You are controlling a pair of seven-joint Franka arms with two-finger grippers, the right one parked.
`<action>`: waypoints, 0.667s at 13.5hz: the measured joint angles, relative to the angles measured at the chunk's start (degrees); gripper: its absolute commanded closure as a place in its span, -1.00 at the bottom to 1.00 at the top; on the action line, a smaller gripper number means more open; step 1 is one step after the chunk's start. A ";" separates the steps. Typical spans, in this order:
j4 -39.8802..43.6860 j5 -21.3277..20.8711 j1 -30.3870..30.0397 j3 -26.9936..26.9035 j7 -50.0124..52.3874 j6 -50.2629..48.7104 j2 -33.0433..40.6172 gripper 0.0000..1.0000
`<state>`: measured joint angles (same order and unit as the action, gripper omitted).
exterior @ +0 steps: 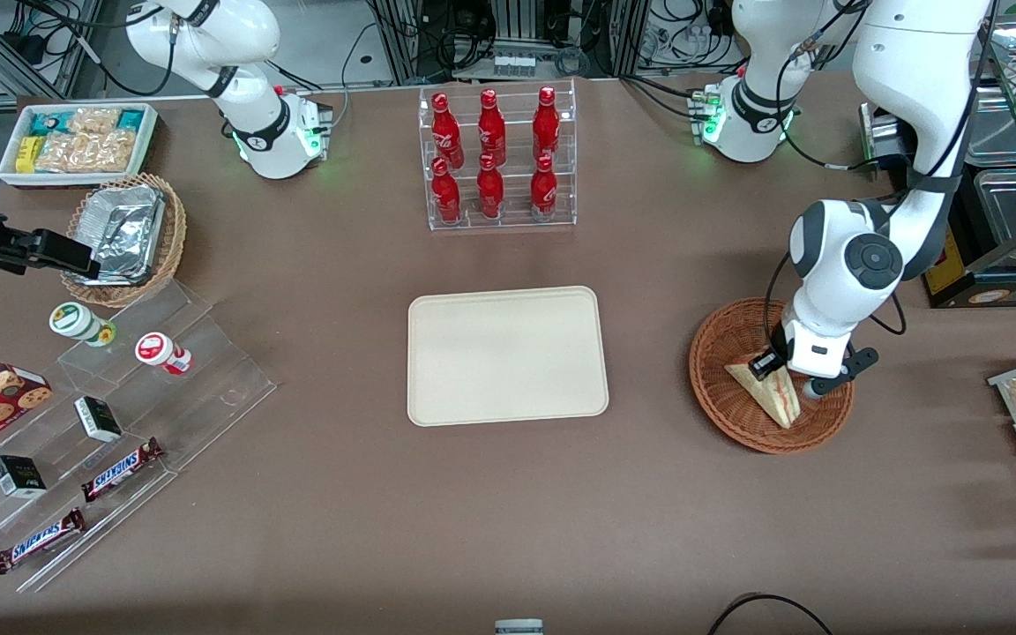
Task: Place sandwich from basket to tray
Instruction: 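Lower the open left gripper around the sandwich and close it, then lift the sandwich out of the basket with the left gripper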
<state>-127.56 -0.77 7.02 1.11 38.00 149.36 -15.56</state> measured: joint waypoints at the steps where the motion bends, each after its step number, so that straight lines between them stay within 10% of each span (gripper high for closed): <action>1: 0.74 -0.05 0.00 0.00 -0.01 -2.24 1.05 1.00; 9: 16.54 -3.10 0.27 9.02 0.03 -29.03 8.93 1.00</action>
<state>-111.01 -3.87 7.29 10.13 38.03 120.33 -6.63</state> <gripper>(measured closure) 0.841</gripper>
